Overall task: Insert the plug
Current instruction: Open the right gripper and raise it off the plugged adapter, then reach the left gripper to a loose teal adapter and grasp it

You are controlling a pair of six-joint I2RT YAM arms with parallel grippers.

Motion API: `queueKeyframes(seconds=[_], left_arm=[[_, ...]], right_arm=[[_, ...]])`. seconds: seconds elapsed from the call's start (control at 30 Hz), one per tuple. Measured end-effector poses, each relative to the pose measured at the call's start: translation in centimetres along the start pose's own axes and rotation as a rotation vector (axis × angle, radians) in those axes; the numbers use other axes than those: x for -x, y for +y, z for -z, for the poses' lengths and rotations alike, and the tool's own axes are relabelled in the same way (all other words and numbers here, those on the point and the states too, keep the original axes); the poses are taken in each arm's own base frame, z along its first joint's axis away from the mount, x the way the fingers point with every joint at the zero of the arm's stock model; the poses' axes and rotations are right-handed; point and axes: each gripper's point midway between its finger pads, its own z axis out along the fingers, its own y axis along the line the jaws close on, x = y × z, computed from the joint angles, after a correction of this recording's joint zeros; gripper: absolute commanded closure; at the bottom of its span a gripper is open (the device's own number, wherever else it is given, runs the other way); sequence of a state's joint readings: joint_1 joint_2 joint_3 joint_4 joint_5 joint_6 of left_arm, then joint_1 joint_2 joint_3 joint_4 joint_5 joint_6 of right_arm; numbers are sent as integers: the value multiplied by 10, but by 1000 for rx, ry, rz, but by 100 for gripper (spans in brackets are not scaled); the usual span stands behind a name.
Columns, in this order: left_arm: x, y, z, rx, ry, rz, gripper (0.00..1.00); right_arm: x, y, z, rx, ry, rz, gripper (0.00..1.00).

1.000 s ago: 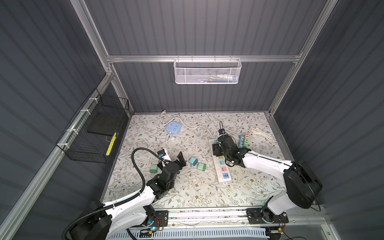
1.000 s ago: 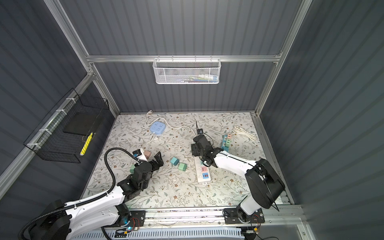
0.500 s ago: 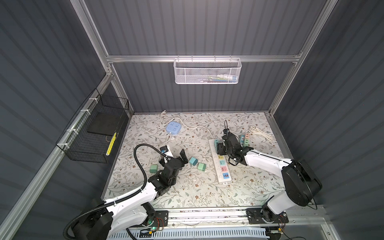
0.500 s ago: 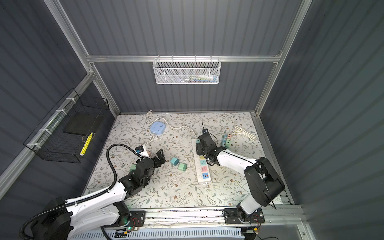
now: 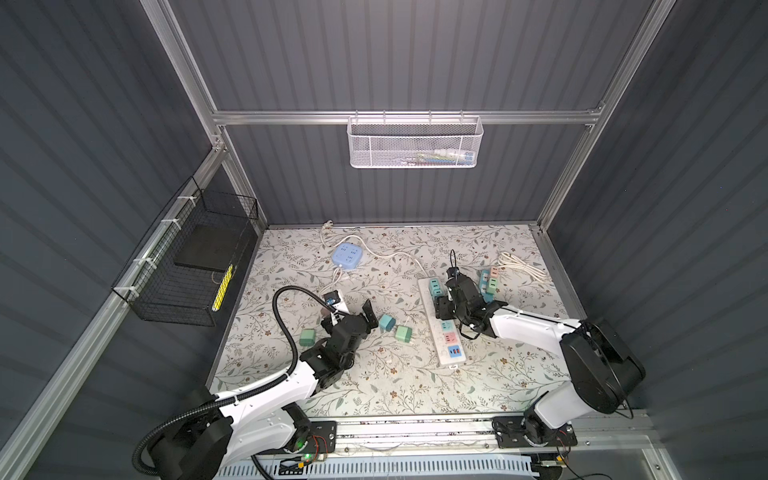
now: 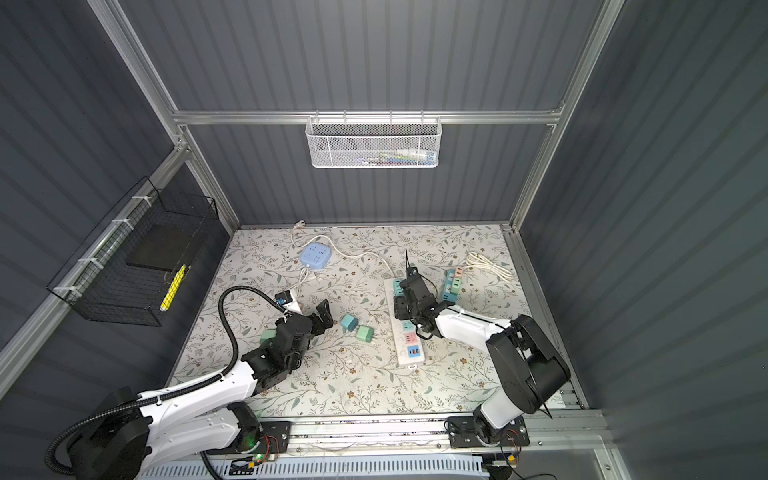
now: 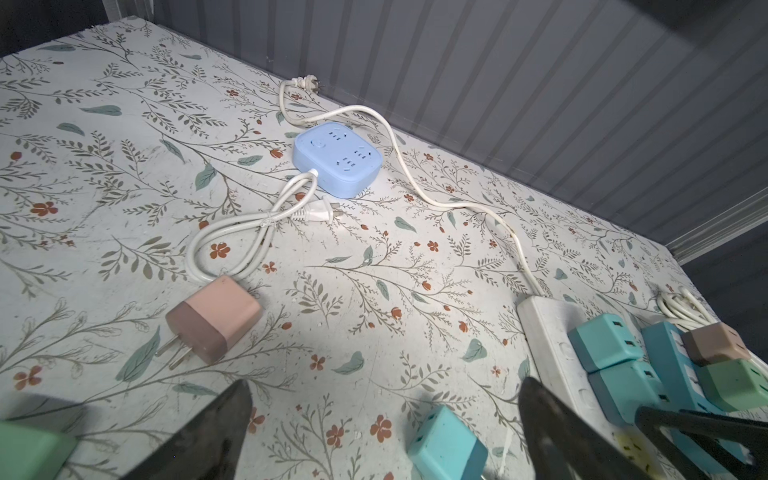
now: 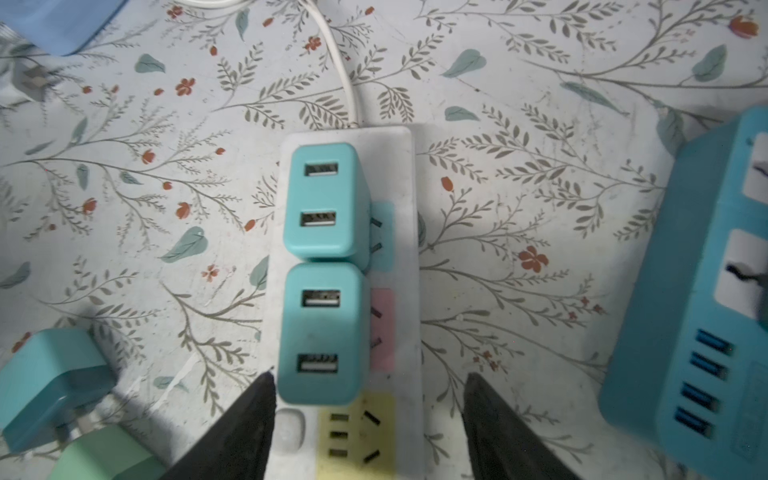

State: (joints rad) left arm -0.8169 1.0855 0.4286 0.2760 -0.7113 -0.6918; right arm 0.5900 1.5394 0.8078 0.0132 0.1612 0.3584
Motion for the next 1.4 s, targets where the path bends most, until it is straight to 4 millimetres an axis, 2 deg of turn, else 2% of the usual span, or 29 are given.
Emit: queueKeyframes(seconds=[0.17,0.3,0.47,0.63,0.73,0.9,1.2,1.3,1.4], left_arm=[[4,-5,0,-12,-4,9,0],[2,-5,0,-14,3,6,0],[2,-6,0,-18,5,6,0],[4,-8,0,-21,2,8,0],[4,-9,-1,-23,6,8,0],[4,-9,-1,-22,6,7,0],[2,-9,-2,-21,11,3,0],[-2,-10,-4,-20,29,-14,0],[-4,-13,-6,-23,43,-22,0]], right_arm=[[31,13,21,71,-65,-14,28],[46,3,22,63,-85,-39,29],[36,-13,11,26,-38,-57,30],[27,-15,5,22,-4,-57,31],[14,-17,-3,17,23,-63,32],[13,-17,-6,29,-6,-89,33],[13,-17,-3,30,-13,-93,32],[14,-19,7,25,-7,-86,31],[22,-19,19,28,-29,-79,31]])
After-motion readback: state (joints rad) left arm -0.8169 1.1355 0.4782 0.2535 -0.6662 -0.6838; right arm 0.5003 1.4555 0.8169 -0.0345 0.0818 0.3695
